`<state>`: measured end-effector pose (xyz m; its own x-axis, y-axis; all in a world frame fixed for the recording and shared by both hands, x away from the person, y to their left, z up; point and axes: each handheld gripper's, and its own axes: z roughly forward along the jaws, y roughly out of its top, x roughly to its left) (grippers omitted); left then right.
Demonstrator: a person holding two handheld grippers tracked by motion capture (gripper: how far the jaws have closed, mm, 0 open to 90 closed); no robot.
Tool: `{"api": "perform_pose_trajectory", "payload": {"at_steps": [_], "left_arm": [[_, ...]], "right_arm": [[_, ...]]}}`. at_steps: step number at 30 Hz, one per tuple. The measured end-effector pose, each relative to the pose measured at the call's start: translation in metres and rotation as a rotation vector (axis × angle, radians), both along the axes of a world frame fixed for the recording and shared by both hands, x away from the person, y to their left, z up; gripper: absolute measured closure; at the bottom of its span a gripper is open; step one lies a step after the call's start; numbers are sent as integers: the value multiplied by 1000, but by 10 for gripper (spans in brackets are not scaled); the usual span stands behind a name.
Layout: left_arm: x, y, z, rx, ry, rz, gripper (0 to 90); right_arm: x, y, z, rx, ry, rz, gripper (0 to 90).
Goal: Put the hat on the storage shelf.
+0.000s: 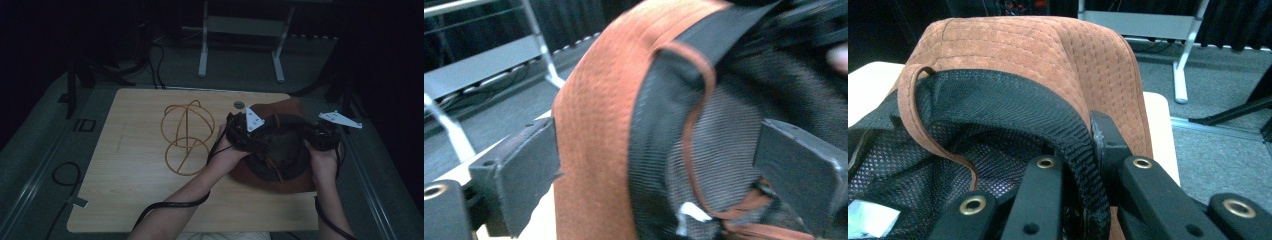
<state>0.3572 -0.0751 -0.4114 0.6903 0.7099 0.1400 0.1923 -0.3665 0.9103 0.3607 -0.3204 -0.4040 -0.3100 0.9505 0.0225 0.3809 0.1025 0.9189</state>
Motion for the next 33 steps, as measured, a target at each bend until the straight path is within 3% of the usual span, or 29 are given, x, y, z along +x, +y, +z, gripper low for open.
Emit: {"api": "perform_pose_trajectory", "payload": {"at_steps": [6, 8, 11, 13, 20, 28, 31, 33], "left_arm": [[13, -7, -12, 53, 25, 32, 155], [15, -9, -15, 83, 15, 57, 169], [20, -11, -19, 103, 10, 116, 290], [24, -9, -22, 95, 21, 153, 402], [26, -6, -22, 109, 1, 197, 829], [25, -3, -7, 98, -17, 172, 863], [23, -1, -4, 72, -27, 165, 863], [21, 0, -2, 47, -29, 156, 863]], "right_arm": [[-4, 2, 3, 8, -12, 11, 838], [-5, 4, 4, 5, -14, 20, 839], [-6, 9, 4, -1, -13, 33, 839], [-7, 13, 4, -12, -14, 35, 839], [-7, 21, -2, -27, 1, 49, 838], [-18, 19, -5, 0, -13, 73, 767], [-27, 15, -7, 4, -26, 87, 646], [-32, 14, -8, -9, -29, 113, 513]]}}
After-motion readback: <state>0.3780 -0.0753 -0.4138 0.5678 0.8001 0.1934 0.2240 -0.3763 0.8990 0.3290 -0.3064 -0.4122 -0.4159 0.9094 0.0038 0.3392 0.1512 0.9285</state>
